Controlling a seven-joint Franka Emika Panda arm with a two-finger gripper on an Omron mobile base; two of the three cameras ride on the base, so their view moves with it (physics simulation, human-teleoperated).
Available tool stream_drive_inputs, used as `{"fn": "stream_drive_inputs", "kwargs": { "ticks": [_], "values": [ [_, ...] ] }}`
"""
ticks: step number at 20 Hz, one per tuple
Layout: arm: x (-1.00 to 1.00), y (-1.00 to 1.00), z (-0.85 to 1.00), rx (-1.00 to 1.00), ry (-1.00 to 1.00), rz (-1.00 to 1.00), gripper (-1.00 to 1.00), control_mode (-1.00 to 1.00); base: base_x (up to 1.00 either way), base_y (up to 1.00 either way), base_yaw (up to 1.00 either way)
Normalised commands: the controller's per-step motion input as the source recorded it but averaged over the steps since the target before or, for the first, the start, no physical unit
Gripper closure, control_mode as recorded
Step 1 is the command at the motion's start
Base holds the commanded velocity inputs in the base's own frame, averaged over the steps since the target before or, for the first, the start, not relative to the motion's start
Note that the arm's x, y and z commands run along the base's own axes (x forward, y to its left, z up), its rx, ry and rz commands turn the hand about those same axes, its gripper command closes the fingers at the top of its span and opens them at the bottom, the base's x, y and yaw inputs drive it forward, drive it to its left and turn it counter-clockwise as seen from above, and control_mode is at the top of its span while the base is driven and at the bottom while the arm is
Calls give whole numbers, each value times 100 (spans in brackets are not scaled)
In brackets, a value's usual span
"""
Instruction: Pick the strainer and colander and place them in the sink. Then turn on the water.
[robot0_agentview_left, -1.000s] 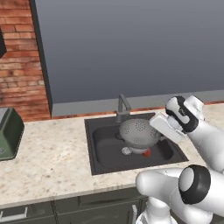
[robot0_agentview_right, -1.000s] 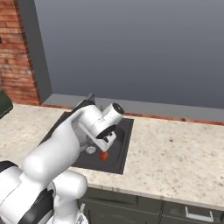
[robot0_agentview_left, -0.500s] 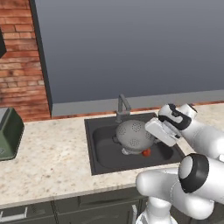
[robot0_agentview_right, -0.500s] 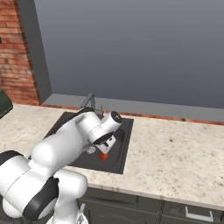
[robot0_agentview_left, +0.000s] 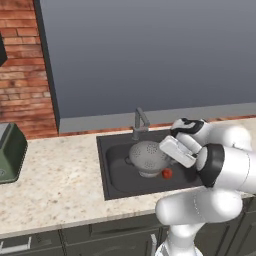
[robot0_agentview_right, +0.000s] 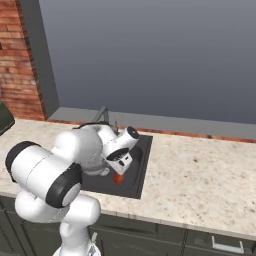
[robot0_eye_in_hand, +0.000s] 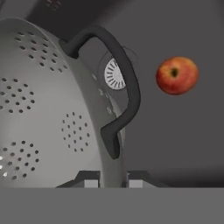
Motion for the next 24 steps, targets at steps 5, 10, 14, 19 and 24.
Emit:
{"fn": "stream_drive_inputs", "kwargs": {
  "ticks": [5,10,14,19,24],
  "values": [
    [27,0,-42,0,0,0,100,-100,0,0,0],
    [27,11,-45,4,0,0,100,-100,0,0,0],
    [33,16,-27,3,0,0,100,-100,0,0,0],
    [38,19,-16,0,-1,0,100,-100,0,0,0],
    [38,19,-20,0,-1,0,100,-100,0,0,0]
  ]
}}
